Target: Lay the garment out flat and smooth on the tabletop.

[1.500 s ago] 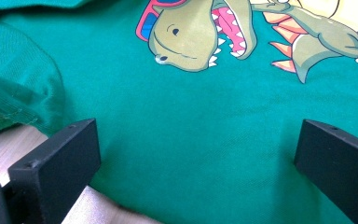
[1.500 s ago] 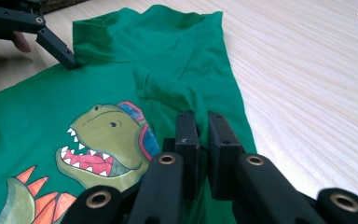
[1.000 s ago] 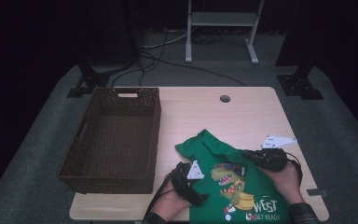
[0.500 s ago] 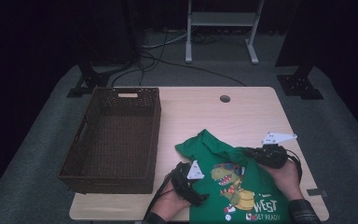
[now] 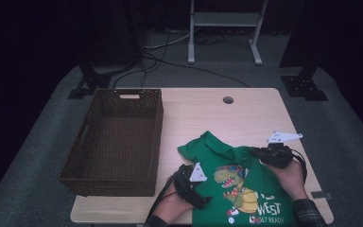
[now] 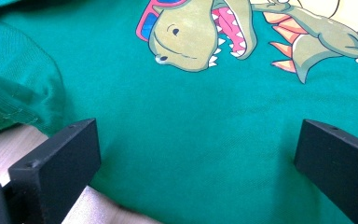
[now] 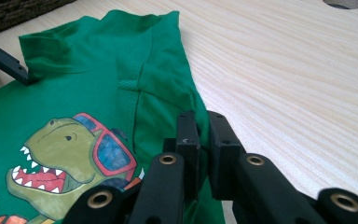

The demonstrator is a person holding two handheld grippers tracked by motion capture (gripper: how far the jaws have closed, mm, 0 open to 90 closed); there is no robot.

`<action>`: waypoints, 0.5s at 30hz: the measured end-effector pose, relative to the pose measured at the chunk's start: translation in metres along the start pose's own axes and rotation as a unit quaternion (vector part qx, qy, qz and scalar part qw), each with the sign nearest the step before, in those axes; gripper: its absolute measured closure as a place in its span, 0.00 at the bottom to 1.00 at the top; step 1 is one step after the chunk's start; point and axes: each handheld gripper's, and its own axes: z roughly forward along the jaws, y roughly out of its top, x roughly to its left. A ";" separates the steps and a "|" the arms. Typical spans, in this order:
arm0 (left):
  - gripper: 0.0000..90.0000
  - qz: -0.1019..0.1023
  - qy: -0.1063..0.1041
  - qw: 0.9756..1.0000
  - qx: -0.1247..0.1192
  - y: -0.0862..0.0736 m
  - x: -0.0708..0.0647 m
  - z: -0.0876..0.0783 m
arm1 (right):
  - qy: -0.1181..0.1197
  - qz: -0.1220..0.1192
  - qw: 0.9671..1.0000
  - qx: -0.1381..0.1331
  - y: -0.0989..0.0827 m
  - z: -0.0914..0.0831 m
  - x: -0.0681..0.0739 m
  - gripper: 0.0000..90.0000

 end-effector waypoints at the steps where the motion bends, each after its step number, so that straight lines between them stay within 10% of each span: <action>1: 0.00 0.000 0.000 1.000 0.000 0.000 0.000 0.000 | 0.000 0.000 1.000 0.001 0.000 0.000 0.000 0.95; 15: 0.00 0.000 0.000 1.000 0.000 0.000 0.000 0.000 | 0.000 0.004 1.000 0.005 0.001 0.004 -0.007 0.95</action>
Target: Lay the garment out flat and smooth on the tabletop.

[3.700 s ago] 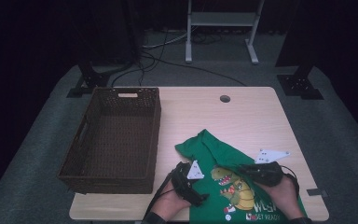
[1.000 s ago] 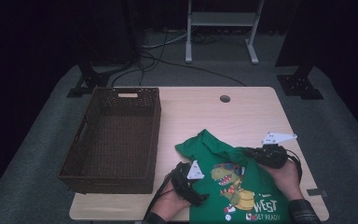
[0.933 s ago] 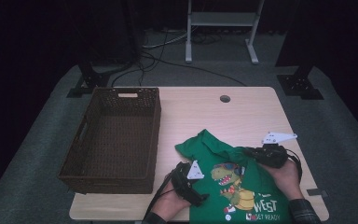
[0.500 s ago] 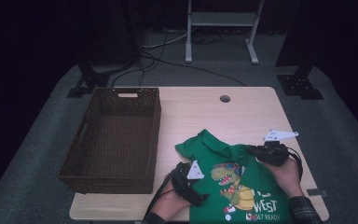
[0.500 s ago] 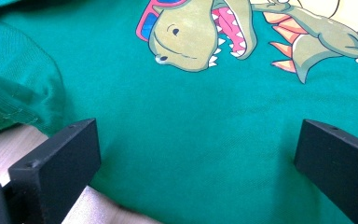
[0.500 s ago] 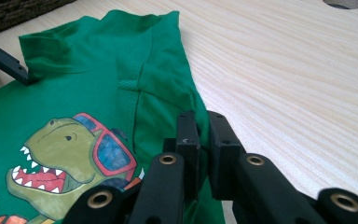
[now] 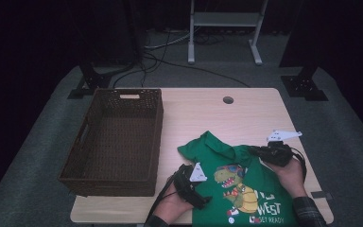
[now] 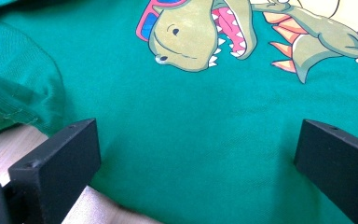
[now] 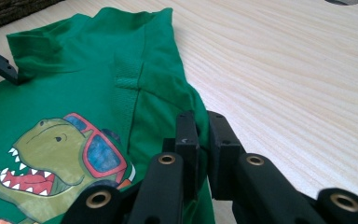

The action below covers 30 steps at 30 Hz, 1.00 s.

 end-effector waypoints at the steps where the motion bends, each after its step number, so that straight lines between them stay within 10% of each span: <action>1: 0.00 0.000 0.000 1.000 0.000 0.000 0.000 0.000 | 0.000 0.000 1.000 0.000 0.000 0.000 -0.001 0.95; 30: 0.00 0.000 0.000 1.000 0.000 0.000 0.000 0.000 | -0.009 0.011 1.000 0.007 0.008 0.001 -0.019 0.95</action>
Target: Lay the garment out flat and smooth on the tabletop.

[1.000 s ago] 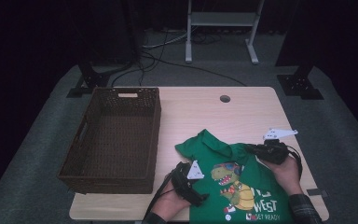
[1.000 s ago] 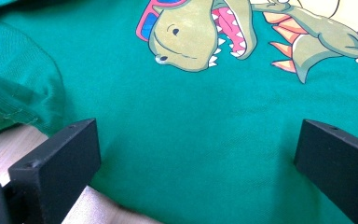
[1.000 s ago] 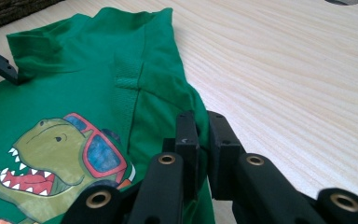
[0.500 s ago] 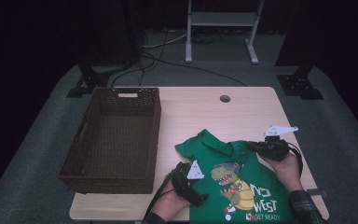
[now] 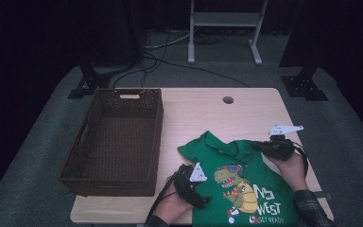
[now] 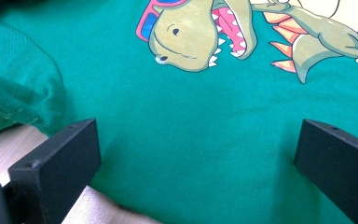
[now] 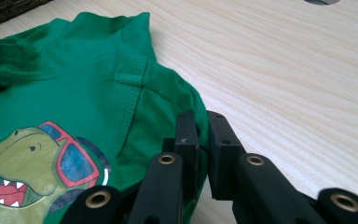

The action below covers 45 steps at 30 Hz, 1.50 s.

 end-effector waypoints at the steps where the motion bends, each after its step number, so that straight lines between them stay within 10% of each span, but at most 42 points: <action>1: 0.00 0.000 0.000 1.000 0.000 0.000 0.000 0.000 | -0.001 0.001 1.000 0.000 0.000 0.000 0.000 0.95; 45: 0.00 0.000 0.000 1.000 0.000 0.000 0.000 0.000 | -0.032 0.026 0.999 0.016 0.011 0.004 -0.038 0.95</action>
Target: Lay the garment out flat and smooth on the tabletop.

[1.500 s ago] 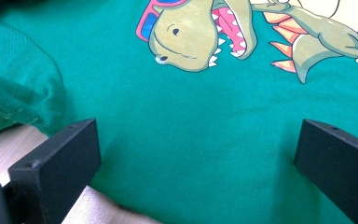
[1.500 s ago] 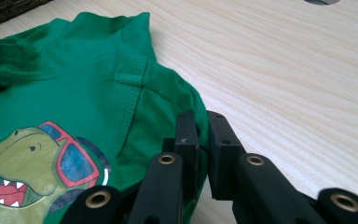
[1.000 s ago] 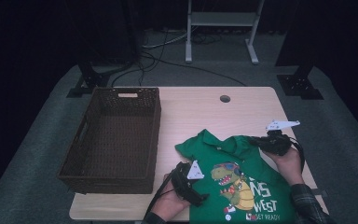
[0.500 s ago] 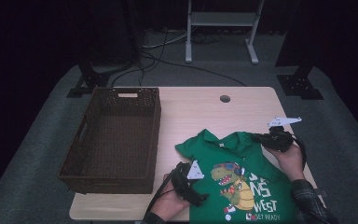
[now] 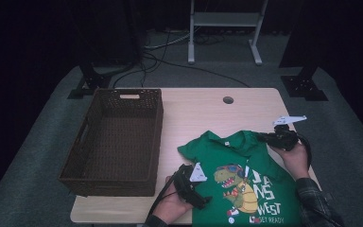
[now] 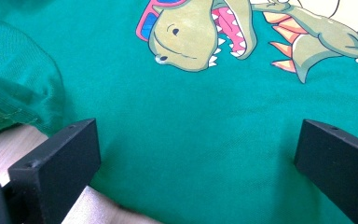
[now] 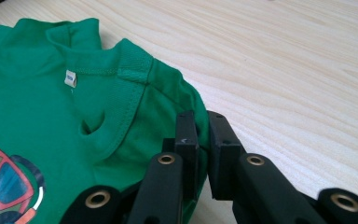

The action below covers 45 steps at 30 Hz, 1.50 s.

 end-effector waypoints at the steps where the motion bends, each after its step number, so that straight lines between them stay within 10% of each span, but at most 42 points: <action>1: 0.00 0.000 0.000 1.000 0.000 0.000 0.000 0.000 | -0.001 -0.002 1.000 0.001 0.000 0.001 -0.001 0.95; 36: 0.00 0.000 0.000 1.000 0.000 0.000 0.000 0.000 | -0.042 0.016 0.999 0.022 0.007 0.011 -0.022 0.94; 45: 0.00 0.000 0.000 1.000 0.000 0.000 0.000 0.000 | -0.044 0.026 0.999 0.002 0.010 0.003 -0.019 0.66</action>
